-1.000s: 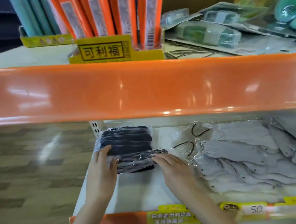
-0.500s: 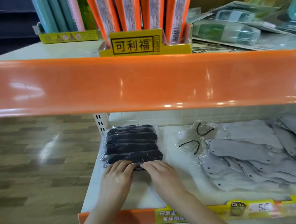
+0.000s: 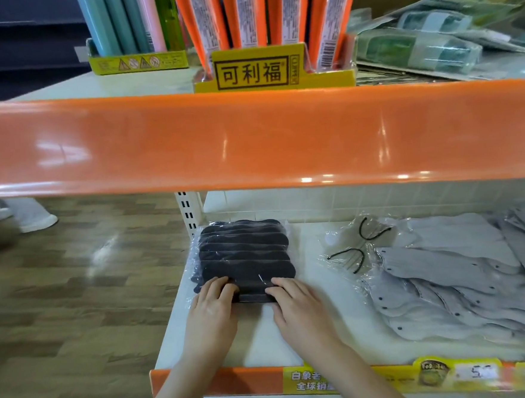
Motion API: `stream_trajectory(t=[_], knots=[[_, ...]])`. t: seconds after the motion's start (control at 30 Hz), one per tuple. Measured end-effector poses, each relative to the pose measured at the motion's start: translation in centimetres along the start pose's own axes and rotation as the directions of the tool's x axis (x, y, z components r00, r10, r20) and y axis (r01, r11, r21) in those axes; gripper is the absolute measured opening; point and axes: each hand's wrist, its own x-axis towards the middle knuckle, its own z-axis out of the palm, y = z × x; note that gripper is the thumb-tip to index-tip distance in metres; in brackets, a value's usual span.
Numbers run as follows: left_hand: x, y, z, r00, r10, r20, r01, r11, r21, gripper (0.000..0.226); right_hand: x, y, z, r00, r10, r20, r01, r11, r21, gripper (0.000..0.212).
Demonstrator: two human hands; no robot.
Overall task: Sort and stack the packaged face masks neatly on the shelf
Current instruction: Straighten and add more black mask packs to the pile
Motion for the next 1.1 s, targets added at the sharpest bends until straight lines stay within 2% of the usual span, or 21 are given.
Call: stream_trajectory(t=[0.1,0.23,0.37,0.43,0.5,0.6,0.67,0.8,0.9,1.0,1.1], knots=[[0.0,-0.1,0.2,1.000,-0.010,0.012,0.010,1.000,0.010,0.042,-0.1,0.0,0.0,1.000,0.009,-0.030,-0.010,1.000,-0.019,0.024],[-0.1,-0.2,0.4,0.998,-0.052,0.028,0.049,0.994,0.102,0.028,-0.1,-0.1,0.2,0.998,0.013,-0.059,-0.014,1.000,-0.011,0.035],[-0.1,0.0,0.4,0.991,-0.104,0.079,0.091,0.983,0.158,0.036,-0.1,-0.2,0.2,0.998,0.000,-0.070,0.000,1.000,0.000,0.035],[-0.1,0.0,0.4,0.992,-0.093,0.081,0.077,0.981,0.177,0.029,-0.2,-0.3,0.0,0.999,0.002,-0.049,-0.002,1.000,0.007,0.035],[-0.2,-0.2,0.6,0.991,-0.060,0.116,0.039,0.983,0.180,0.038,-0.2,-0.3,0.0,1.000,0.006,-0.018,-0.006,1.000,0.004,0.035],[0.0,0.1,0.5,0.988,-0.065,0.142,0.041,0.985,0.168,0.070,-0.3,-0.2,0.1,1.000,0.009,0.012,-0.009,1.000,0.014,0.034],[0.1,0.2,0.2,0.988,-0.070,0.138,0.050,0.988,0.145,0.073,-0.3,0.0,0.2,1.000,-0.010,0.016,0.010,1.000,0.005,0.024],[0.1,0.7,-0.1,0.995,-0.075,0.070,0.065,0.988,0.143,0.065,-0.2,0.1,0.0,0.999,-0.011,0.043,0.011,1.000,0.012,0.029],[0.6,2.5,-0.3,0.995,-0.103,-0.019,0.104,0.987,0.123,0.043,0.0,-0.5,-0.9,0.998,-0.002,0.059,-0.001,0.999,0.047,0.032],[1.5,5.1,-0.7,0.991,-0.120,-0.055,0.124,0.989,0.076,0.032,0.2,-0.6,-2.4,0.999,0.043,0.016,-0.044,0.995,0.092,0.038],[2.6,8.1,-0.3,0.993,-0.055,-0.105,0.059,0.998,0.033,0.017,0.0,0.7,-4.5,0.996,0.084,-0.017,-0.082,0.992,0.097,0.035]])
